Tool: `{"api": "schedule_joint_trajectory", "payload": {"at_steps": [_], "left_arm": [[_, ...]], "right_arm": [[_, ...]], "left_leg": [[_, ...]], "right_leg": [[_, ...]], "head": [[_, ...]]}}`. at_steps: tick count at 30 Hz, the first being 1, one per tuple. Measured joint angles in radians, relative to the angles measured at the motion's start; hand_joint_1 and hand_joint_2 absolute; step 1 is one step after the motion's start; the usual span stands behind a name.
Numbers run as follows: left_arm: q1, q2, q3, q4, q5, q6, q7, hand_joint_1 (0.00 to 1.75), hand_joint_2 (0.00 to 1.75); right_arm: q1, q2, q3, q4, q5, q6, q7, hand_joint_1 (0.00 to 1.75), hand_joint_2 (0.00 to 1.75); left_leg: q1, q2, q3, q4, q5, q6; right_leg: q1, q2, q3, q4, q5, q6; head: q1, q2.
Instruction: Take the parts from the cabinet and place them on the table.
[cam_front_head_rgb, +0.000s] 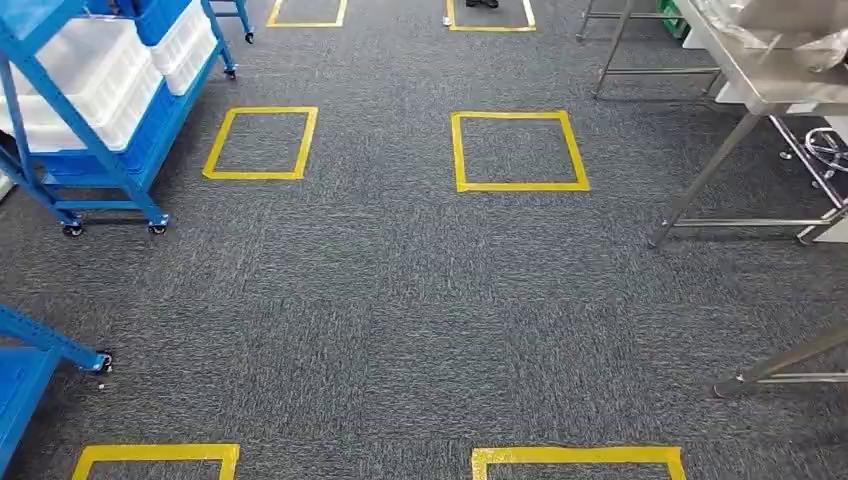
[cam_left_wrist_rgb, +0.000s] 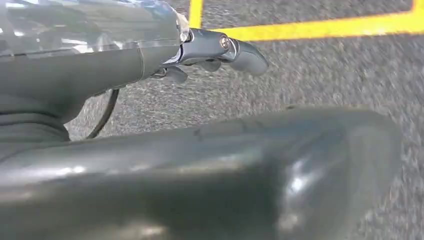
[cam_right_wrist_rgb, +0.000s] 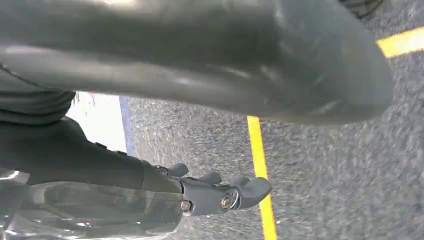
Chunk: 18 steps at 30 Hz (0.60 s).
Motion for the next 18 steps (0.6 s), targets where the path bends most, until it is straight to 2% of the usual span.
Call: {"api": "schedule_joint_trajectory", "payload": {"at_steps": [1,2,3,4,5,6,7,8,9,10,11,12,13,14,15,16,17,18], "left_arm": [[0.000,0.000,0.000,0.000,-0.001,0.002,0.000,0.00,0.00],[-0.002,0.000,0.000,0.000,-0.003,0.003,0.000,0.00,0.00],[-0.004,-0.013,-0.002,0.001,-0.007,0.005,0.000,0.00,0.00],[-0.008,-0.019,-0.003,0.000,-0.010,0.009,0.001,0.00,0.00],[-0.007,-0.026,-0.005,-0.001,-0.010,0.015,0.003,0.00,0.00],[-0.005,-0.026,-0.008,-0.005,-0.013,0.023,0.006,0.00,0.00],[-0.003,-0.034,-0.008,-0.010,-0.013,0.023,0.014,0.00,0.00],[-0.003,-0.044,-0.008,-0.025,-0.013,0.023,0.020,0.00,0.00],[-0.001,-0.057,-0.008,-0.039,-0.013,0.023,0.024,0.00,0.00],[0.000,-0.066,-0.008,-0.049,-0.013,0.023,0.026,0.00,0.00],[-0.001,-0.074,-0.008,-0.062,-0.013,0.021,0.029,0.00,0.00],[-0.001,-0.080,-0.008,-0.074,-0.014,0.017,0.031,0.00,0.00],[0.000,-0.087,-0.008,-0.085,-0.014,0.016,0.032,0.00,0.00],[0.000,-0.091,-0.008,-0.088,-0.015,0.016,0.032,0.00,0.00],[0.001,-0.092,-0.008,-0.088,-0.014,0.018,0.032,0.00,0.00],[0.001,-0.092,-0.008,-0.088,-0.011,0.021,0.032,0.00,0.00],[0.000,-0.092,-0.008,-0.088,-0.009,0.023,0.031,0.00,0.00],[0.001,-0.092,-0.008,-0.088,-0.006,0.029,0.030,0.00,0.00]], "right_arm": [[0.000,0.000,0.000,0.001,0.000,0.000,0.001,0.00,0.00],[-0.001,0.001,-0.002,0.002,0.000,-0.001,0.001,0.00,0.00],[-0.001,-0.002,-0.005,0.000,-0.001,-0.003,0.003,0.00,0.00],[-0.001,-0.003,-0.007,0.000,-0.004,-0.003,0.004,0.00,0.00],[-0.003,-0.004,-0.008,-0.001,-0.008,-0.003,0.004,0.00,0.00],[-0.006,-0.003,-0.009,-0.001,-0.015,-0.002,0.008,0.00,0.00],[-0.009,-0.003,-0.011,-0.001,-0.020,0.000,0.013,0.00,0.00],[-0.010,-0.003,-0.013,-0.001,-0.025,0.000,0.015,0.00,0.00],[-0.010,-0.003,-0.014,-0.002,-0.027,0.003,0.021,0.00,0.00],[-0.009,-0.003,-0.014,-0.002,-0.028,0.004,0.022,0.00,0.00],[-0.007,-0.003,-0.015,-0.003,-0.029,0.009,0.026,0.00,0.00],[-0.006,-0.003,-0.016,-0.005,-0.030,0.013,0.028,0.00,0.00],[-0.006,-0.003,-0.016,-0.006,-0.031,0.019,0.028,0.00,0.00],[-0.006,-0.003,-0.016,-0.006,-0.031,0.020,0.028,0.00,0.00],[-0.005,-0.003,-0.016,-0.006,-0.032,0.020,0.027,0.00,0.00],[-0.005,-0.003,-0.017,-0.006,-0.033,0.020,0.027,0.00,0.00],[-0.005,-0.003,-0.017,-0.006,-0.033,0.019,0.024,0.00,0.00],[-0.002,-0.005,-0.017,-0.007,-0.032,0.019,0.022,0.00,0.00]], "left_leg": [[0.010,0.010,0.043,-0.080,0.043,-0.010],[0.018,0.031,0.089,-0.164,0.079,-0.020],[0.018,0.065,0.106,-0.207,0.070,-0.030],[0.015,0.045,0.105,-0.208,0.075,-0.004],[0.009,0.039,0.103,-0.203,0.072,0.009],[0.003,0.034,0.102,-0.201,0.070,0.016],[-0.002,0.026,0.099,-0.200,0.069,0.028],[-0.002,0.018,0.099,-0.203,0.072,0.037],[-0.004,0.013,0.099,-0.203,0.074,0.044],[-0.007,0.007,0.098,-0.203,0.075,0.048],[-0.011,-0.002,0.096,-0.203,0.076,0.052],[-0.016,-0.010,0.094,-0.203,0.076,0.055],[-0.023,-0.022,0.093,-0.203,0.076,0.059],[-0.030,-0.035,0.094,-0.203,0.076,0.062],[-0.033,-0.048,0.097,-0.203,0.075,0.063],[-0.036,-0.062,0.101,-0.203,0.075,0.064],[-0.037,-0.076,0.106,-0.203,0.074,0.065],[-0.035,-0.087,0.107,-0.205,0.074,0.066]], "right_leg": [[-0.005,-0.011,0.003,0.005,-0.006,0.008],[-0.011,-0.021,0.006,0.015,-0.014,0.019],[-0.007,-0.028,0.000,0.027,-0.024,0.032],[-0.007,-0.034,0.000,0.041,-0.037,0.041],[-0.006,-0.037,0.003,0.039,-0.036,0.043],[-0.011,-0.039,0.004,0.036,-0.036,0.044],[-0.016,-0.047,0.008,0.034,-0.033,0.050],[-0.023,-0.042,0.008,0.037,-0.039,0.056],[-0.024,-0.001,0.001,0.058,-0.062,0.056],[-0.023,0.026,-0.025,0.116,-0.102,0.052],[-0.018,0.038,-0.065,0.195,-0.142,0.047],[-0.012,0.042,-0.109,0.280,-0.176,0.042],[-0.006,0.043,-0.149,0.351,-0.195,0.033],[0.003,0.046,-0.168,0.373,-0.182,0.020],[0.013,0.051,-0.160,0.342,-0.145,0.007],[0.026,0.061,-0.131,0.268,-0.092,-0.008],[0.039,0.079,-0.090,0.169,-0.035,-0.022],[0.050,0.125,-0.057,0.085,0.006,-0.036]], "head": [[0.000,0.000],[0.000,0.000],[-0.002,0.000],[-0.003,0.000],[0.011,0.000],[0.011,0.000],[0.011,0.000],[0.012,0.000],[0.013,0.000],[0.013,0.000],[0.015,0.000],[0.015,0.000],[0.015,0.000],[0.015,0.000],[0.015,0.000],[0.015,0.000],[0.015,0.000],[0.016,0.000]]}}
